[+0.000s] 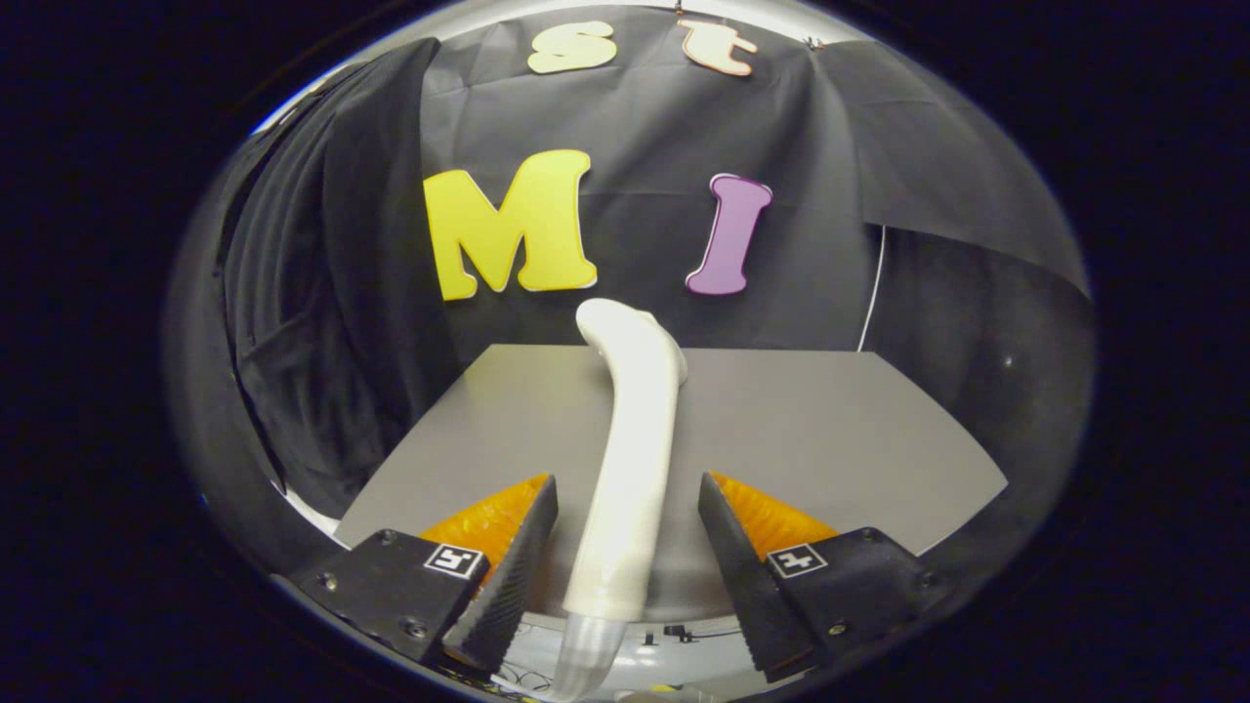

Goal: Iron the clothes twice with a garment steamer, once on the left side and once on the right side.

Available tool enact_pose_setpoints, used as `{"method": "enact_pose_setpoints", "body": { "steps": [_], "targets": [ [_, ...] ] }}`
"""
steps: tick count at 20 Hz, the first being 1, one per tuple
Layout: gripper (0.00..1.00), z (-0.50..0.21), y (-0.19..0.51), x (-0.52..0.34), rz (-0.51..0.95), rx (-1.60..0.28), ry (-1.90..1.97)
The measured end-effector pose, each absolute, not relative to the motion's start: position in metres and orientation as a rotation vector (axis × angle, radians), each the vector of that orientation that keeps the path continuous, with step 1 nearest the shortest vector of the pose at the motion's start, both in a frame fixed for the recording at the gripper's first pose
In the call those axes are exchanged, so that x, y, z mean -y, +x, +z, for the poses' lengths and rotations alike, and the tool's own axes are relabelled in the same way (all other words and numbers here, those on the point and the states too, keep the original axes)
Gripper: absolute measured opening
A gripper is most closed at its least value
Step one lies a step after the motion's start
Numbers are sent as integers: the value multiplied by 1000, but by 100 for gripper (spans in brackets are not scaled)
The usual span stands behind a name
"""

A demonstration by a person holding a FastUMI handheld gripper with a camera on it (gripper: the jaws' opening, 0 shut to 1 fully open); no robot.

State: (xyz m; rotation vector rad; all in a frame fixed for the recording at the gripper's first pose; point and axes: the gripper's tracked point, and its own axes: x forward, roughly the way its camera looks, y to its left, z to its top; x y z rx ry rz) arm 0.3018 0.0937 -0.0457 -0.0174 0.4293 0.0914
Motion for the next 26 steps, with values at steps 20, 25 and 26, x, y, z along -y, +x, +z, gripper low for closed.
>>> {"method": "enact_pose_setpoints", "body": {
  "steps": [20,25,26],
  "targets": [
    [33,-45,291,-97,245,-402,223],
    [32,-25,267,-85,166,-337,262],
    [33,-17,262,-85,150,-321,264]
  ]
}}
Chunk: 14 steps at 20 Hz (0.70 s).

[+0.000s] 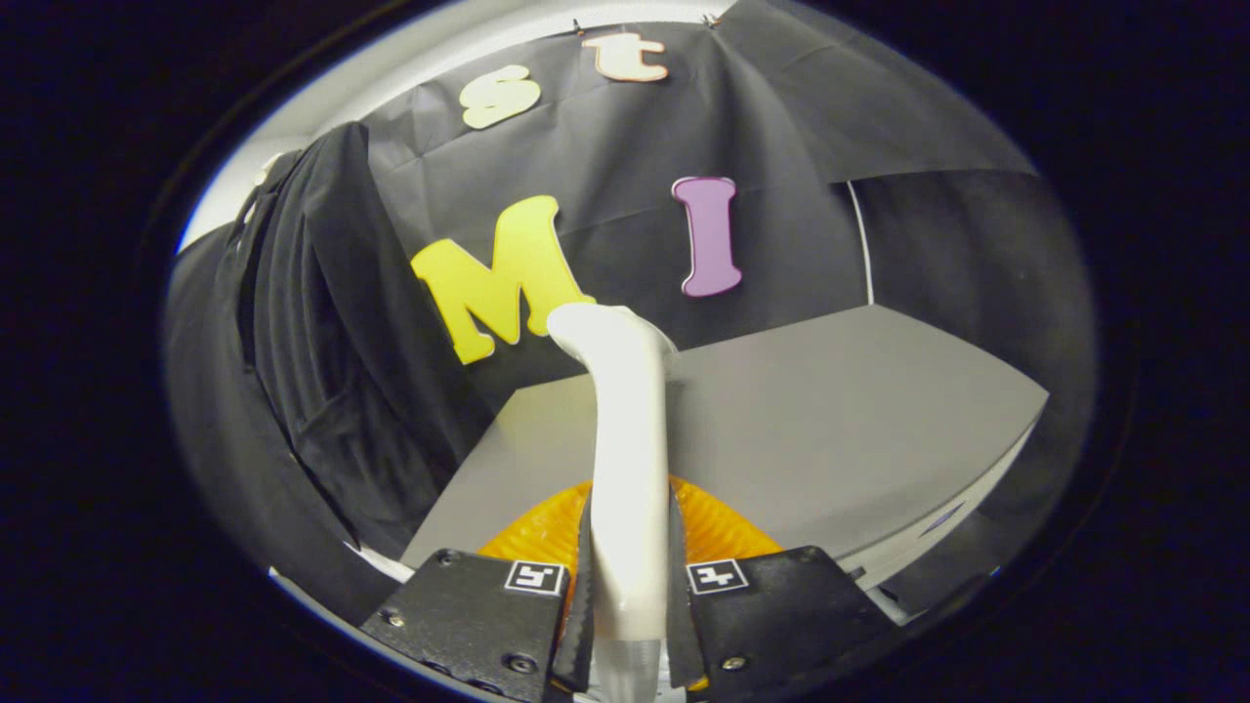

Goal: Iron the clothes twice with a garment steamer, once on the left side and once on the right side.

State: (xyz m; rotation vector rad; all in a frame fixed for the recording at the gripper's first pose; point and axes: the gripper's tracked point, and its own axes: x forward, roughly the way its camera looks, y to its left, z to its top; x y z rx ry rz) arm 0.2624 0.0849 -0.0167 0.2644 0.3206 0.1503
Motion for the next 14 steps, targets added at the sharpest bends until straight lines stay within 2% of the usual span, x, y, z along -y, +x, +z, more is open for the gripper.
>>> {"method": "enact_pose_setpoints", "body": {
  "steps": [14],
  "targets": [
    [32,154,178,-178,108,30,182]
  ]
}}
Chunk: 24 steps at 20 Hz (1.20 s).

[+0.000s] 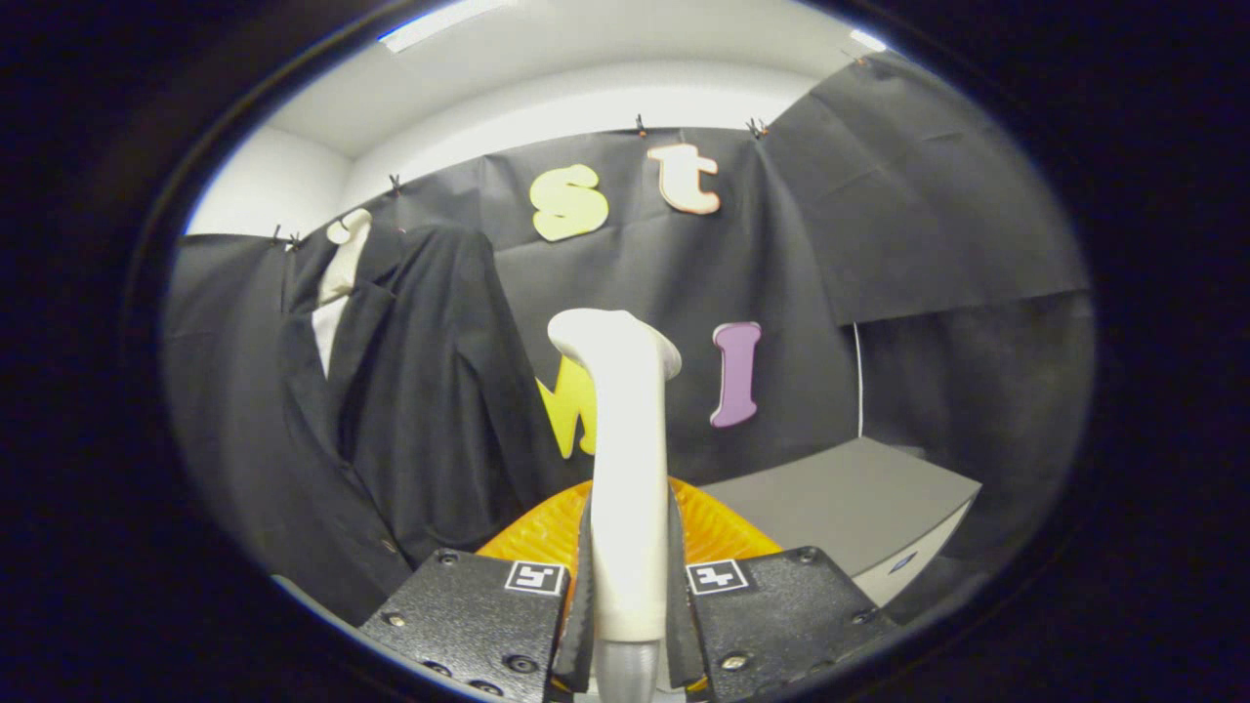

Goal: Iron the clothes twice with a garment steamer, once on the left side and once on the right side.

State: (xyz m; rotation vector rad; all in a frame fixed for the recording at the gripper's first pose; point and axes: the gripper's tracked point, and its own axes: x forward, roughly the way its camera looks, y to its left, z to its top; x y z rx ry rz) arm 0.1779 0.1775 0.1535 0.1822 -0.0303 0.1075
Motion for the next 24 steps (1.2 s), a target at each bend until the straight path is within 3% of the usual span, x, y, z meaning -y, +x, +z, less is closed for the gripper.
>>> {"method": "enact_pose_setpoints", "body": {
  "steps": [13,24],
  "targets": [
    [32,251,148,-308,153,255,71],
    [32,218,154,-362,163,217,-33]
  ]
}}
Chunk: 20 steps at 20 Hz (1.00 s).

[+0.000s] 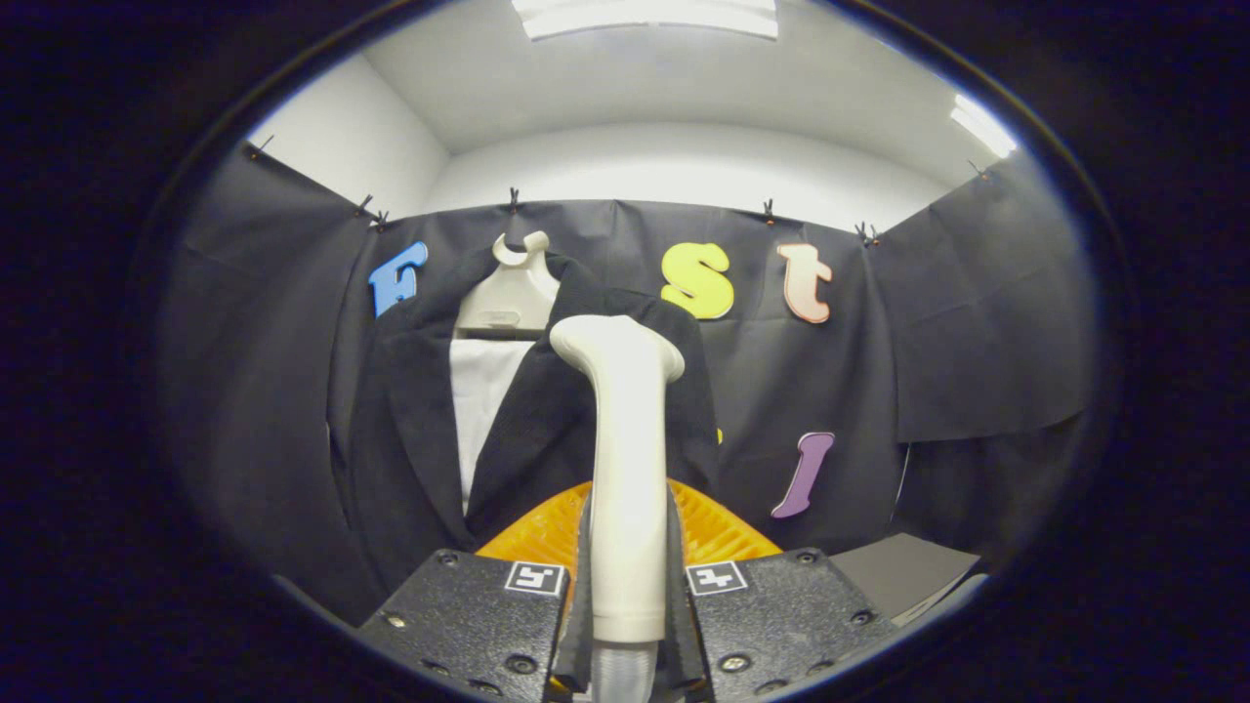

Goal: Iron the clothes twice with a garment steamer, once on the left side and once on the right side.

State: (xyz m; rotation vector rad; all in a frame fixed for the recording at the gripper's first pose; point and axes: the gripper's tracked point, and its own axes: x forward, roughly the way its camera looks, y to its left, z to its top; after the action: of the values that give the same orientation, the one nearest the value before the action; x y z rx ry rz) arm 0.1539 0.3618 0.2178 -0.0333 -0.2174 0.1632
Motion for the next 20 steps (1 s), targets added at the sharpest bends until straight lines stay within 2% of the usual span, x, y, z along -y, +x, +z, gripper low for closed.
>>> {"method": "enact_pose_setpoints", "body": {
  "steps": [20],
  "targets": [
    [32,112,133,-349,184,91,-150]
  ]
}}
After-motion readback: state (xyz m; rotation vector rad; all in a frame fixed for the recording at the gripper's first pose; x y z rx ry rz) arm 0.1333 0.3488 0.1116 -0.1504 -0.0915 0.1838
